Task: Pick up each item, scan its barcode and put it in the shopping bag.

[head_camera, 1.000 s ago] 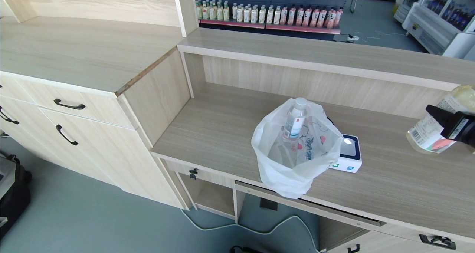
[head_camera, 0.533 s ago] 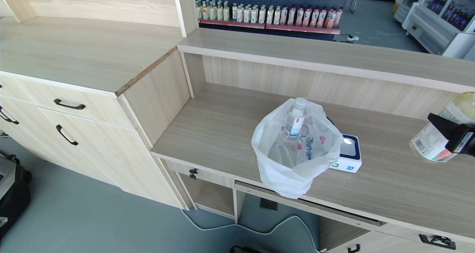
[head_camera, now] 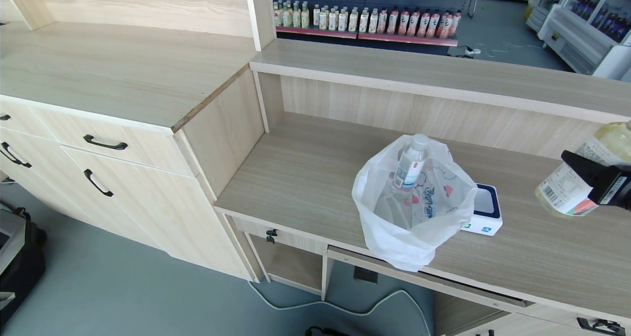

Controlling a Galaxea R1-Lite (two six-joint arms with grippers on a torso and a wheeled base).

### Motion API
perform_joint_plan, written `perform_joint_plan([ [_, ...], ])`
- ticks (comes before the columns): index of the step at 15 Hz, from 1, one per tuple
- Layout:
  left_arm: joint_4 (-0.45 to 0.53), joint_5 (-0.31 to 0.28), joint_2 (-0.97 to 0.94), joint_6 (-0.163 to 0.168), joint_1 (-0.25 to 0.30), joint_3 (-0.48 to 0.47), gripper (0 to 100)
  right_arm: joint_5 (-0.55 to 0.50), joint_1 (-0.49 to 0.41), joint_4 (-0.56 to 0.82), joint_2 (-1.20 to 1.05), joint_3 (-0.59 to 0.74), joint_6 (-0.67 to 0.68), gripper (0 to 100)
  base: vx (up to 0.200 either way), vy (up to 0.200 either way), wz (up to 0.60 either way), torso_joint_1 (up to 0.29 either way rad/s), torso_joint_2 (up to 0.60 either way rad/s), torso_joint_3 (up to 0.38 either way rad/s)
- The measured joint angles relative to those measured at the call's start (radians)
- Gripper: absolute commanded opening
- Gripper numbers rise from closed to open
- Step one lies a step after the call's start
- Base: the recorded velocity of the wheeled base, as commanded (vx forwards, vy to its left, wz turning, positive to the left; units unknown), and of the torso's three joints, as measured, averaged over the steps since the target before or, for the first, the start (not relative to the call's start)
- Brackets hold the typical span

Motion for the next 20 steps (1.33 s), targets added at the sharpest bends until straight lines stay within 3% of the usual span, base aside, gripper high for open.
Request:
perform_joint_plan([
  [3, 0.000, 0.000, 0.000, 0.000, 0.000, 0.000, 100, 0.001, 0.018, 0.003, 0.008, 0.008, 0.003, 0, 0.000, 0.200, 0.00, 0.004, 0.00, 0.001],
  [9, 0.000, 0.002, 0.000, 0.000, 0.000, 0.000, 100, 0.001, 0.047, -0.063, 0.087, 0.000, 0.001, 0, 0.000, 0.000, 0.00, 0.000, 0.00, 0.000],
  [16, 0.000, 0.002, 0.000, -0.003, 0.000, 0.000, 100, 0.030, 0.110, -0.582, 0.464, 0.021, -0.076, 0, 0.000, 0.000, 0.00, 0.000, 0.00, 0.000],
  [20, 0.000, 0.002, 0.000, -0.003, 0.000, 0.000, 100, 0.065, 0.195, -0.603, 0.560, 0.044, -0.087, 0, 0.000, 0.000, 0.00, 0.000, 0.00, 0.000],
])
